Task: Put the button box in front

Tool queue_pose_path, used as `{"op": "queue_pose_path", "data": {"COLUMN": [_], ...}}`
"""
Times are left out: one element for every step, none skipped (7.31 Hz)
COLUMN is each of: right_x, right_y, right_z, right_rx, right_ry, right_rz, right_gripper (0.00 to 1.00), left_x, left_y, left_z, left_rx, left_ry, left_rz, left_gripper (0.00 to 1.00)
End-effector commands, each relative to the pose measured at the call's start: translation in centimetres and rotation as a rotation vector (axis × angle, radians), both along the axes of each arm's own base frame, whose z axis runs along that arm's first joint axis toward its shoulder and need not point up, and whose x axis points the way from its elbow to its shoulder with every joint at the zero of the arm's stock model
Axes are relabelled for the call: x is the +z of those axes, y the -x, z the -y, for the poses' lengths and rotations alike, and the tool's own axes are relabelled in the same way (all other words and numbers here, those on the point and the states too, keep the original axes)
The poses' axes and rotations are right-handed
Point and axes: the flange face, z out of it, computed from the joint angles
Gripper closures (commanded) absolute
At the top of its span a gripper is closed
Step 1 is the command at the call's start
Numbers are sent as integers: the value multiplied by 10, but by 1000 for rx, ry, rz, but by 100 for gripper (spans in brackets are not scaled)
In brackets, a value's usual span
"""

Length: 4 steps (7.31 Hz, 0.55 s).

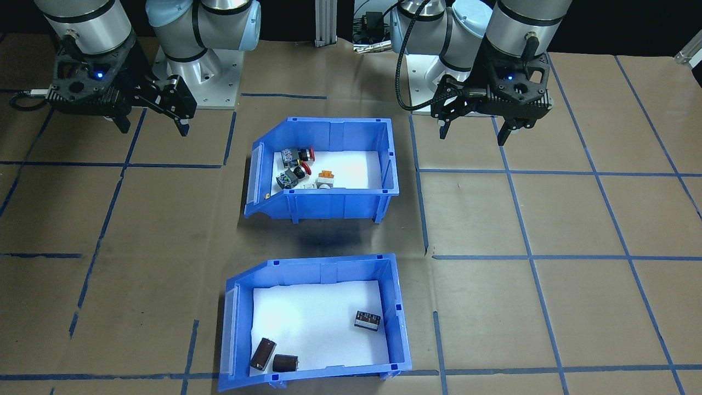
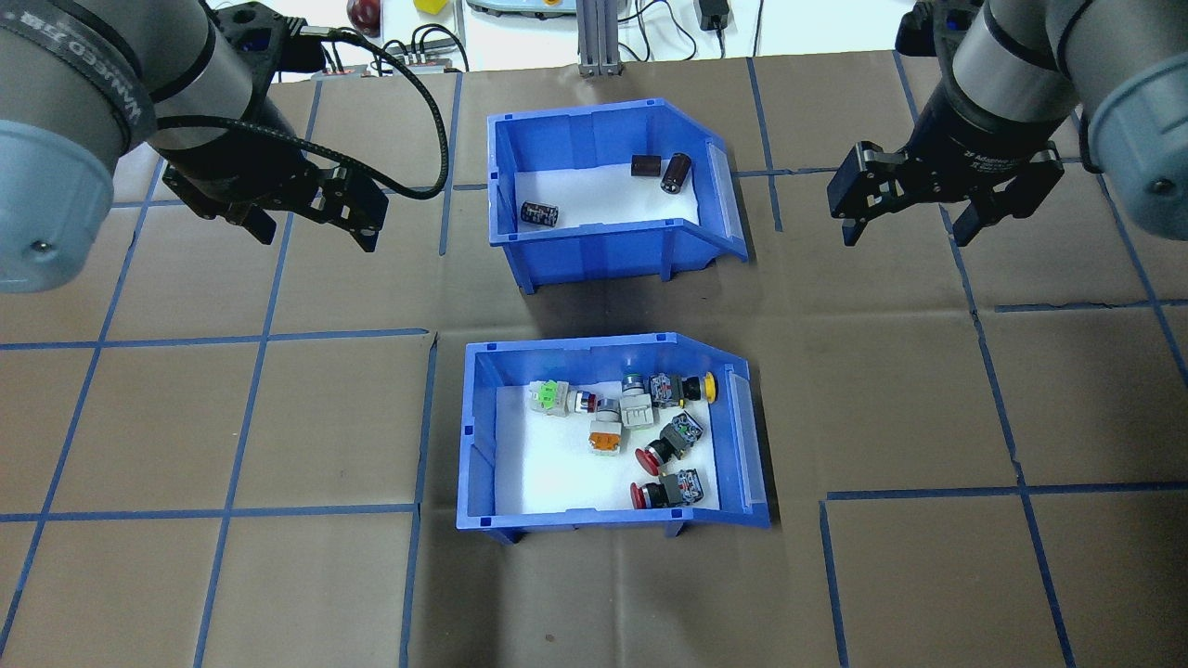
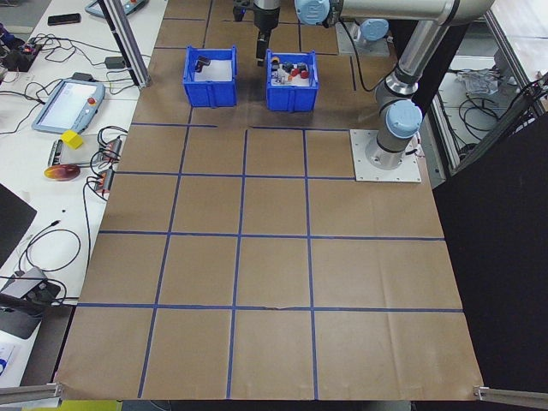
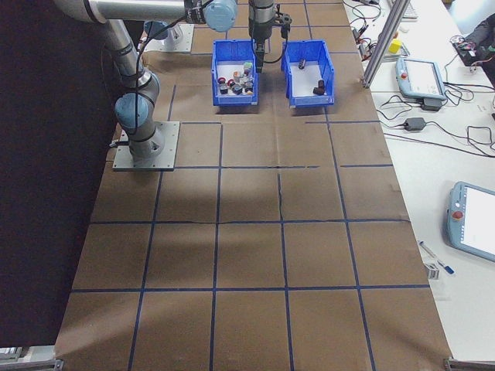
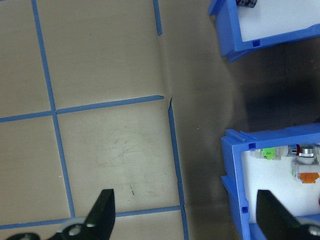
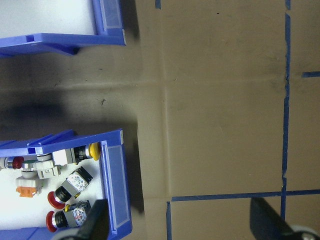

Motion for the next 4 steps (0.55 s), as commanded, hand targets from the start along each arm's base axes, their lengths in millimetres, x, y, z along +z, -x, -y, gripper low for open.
{"op": "queue_pose_path", "data": {"right_x": [1,0,1,2], "right_y": [0,0,1,1], "right_z": [0,0,0,0], "right_rx": [0,0,2,2], "right_ry": [3,2,3,5], "right_rz": [1,1,-7,-9], "right_gripper": [0,0,0,0], "left_x": [0,1,4,2], "left_y": [-1,-1,0,-1], "left_z": [0,0,-1,-2], "left_rx": [1,1,1,3], "left_ry": [1,2,9,4], "left_rz": [1,-1,-3,0], "left_gripper": [1,1,1,1]}}
